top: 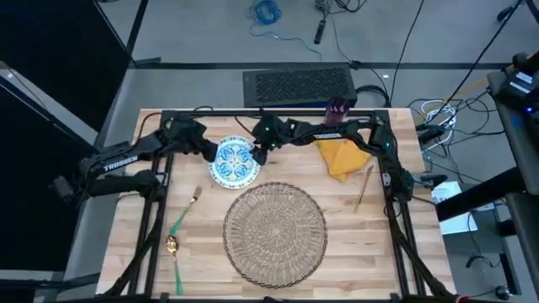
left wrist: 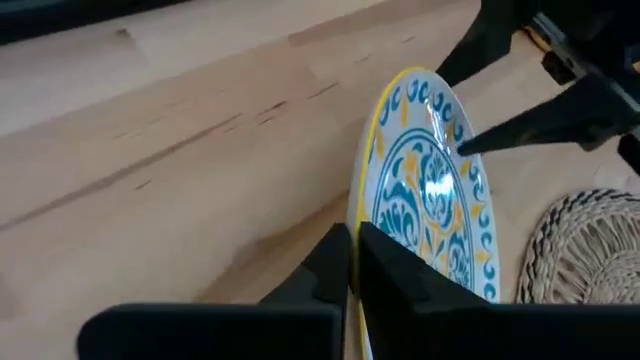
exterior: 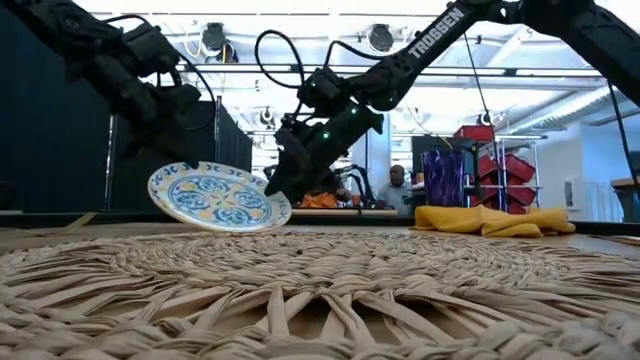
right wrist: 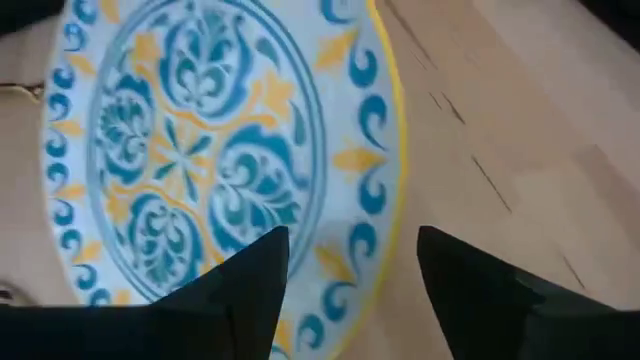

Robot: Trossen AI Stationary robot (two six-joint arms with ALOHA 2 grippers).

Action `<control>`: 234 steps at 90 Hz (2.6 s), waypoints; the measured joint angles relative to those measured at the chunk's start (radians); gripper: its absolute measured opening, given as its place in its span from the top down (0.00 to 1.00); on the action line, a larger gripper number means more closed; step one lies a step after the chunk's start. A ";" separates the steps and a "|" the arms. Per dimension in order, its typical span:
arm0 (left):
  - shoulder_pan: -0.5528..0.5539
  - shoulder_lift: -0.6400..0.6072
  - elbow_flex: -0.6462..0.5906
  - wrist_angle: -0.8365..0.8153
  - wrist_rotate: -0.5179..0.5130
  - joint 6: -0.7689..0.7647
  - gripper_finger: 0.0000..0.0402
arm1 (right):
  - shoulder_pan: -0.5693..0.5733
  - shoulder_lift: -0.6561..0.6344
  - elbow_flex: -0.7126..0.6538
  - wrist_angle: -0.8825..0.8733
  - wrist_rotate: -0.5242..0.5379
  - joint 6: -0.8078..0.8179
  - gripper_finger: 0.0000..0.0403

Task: Set table place
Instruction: Put the white patterned plate on the brown placemat

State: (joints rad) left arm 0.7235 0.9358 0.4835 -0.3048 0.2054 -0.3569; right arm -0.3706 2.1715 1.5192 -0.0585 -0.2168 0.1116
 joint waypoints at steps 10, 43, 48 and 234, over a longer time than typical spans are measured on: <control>0.000 0.000 0.000 0.002 -0.002 0.004 1.00 | 0.005 0.000 0.000 0.015 -0.021 0.001 0.53; 0.000 0.000 0.000 0.004 -0.011 0.026 1.00 | 0.006 0.000 0.000 0.025 -0.019 -0.011 0.86; 0.001 0.000 0.000 0.001 -0.018 0.026 1.00 | 0.006 0.000 0.000 0.025 -0.026 -0.009 0.92; -0.135 0.000 0.011 0.116 0.000 -0.054 1.00 | -0.009 -0.150 -0.013 -0.365 -0.019 -0.047 0.60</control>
State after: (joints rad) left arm 0.5883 0.9360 0.4942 -0.1892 0.2054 -0.4114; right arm -0.3799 2.0215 1.5060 -0.4235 -0.2358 0.0645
